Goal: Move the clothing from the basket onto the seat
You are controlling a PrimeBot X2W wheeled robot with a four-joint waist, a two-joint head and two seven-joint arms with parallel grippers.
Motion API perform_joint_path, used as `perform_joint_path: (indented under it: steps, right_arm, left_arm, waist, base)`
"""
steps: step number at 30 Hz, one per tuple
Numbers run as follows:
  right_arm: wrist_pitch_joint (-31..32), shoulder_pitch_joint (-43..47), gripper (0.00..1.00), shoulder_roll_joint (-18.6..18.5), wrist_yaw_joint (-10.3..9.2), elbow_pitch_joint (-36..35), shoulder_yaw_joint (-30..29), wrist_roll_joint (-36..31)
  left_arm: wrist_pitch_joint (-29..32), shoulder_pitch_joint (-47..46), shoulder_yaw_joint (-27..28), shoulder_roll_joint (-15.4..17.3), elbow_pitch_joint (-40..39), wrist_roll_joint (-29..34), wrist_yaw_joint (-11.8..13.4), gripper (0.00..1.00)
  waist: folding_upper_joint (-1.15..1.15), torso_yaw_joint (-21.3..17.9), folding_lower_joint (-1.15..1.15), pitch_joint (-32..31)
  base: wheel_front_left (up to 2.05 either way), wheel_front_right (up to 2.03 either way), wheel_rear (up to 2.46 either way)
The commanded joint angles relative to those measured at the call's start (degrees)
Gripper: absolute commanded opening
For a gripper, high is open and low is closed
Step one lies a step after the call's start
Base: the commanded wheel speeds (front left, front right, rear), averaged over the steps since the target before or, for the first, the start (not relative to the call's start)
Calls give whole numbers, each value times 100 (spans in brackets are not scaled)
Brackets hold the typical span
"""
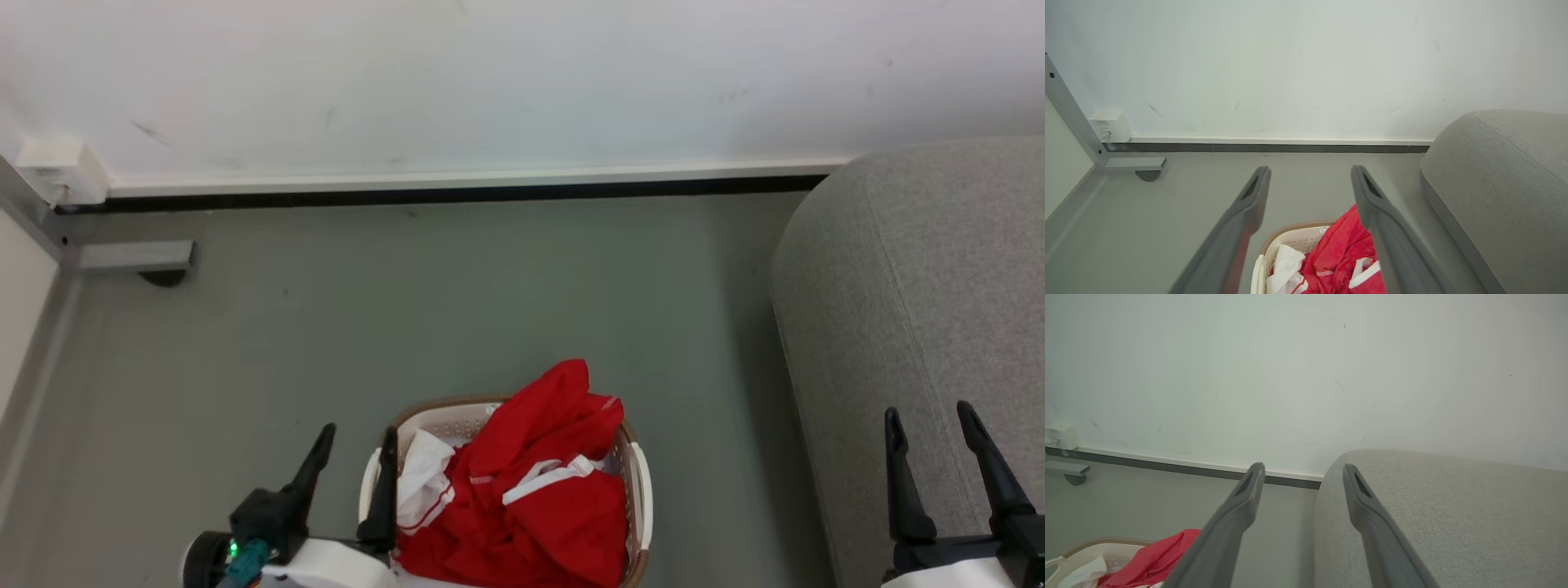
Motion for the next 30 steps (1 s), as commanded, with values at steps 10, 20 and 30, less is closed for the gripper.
perform_joint_path:
  steps: [10,20,30]
  right_arm:
    - [0,-946,100,-12,-12,-250,195,229]
    - [0,-1537,100,-10,-12,-386,444,652]
    - [0,-1732,100,-8,-12,-534,493,885]
  left_arm:
    - [245,-1893,-1193,182,1534,564,-391,100]
    - [1284,-3311,-2264,597,2888,-146,-433,100]
    - [1884,-3985,-2993,1246,3364,-1060,-435,100]
  waist:
    - [0,-551,0,1816]
    - [0,-1284,0,3164]
    - [0,-1748,0,3978]
  base:
    - [0,0,0]
    - [0,0,0]
    - [0,0,0]
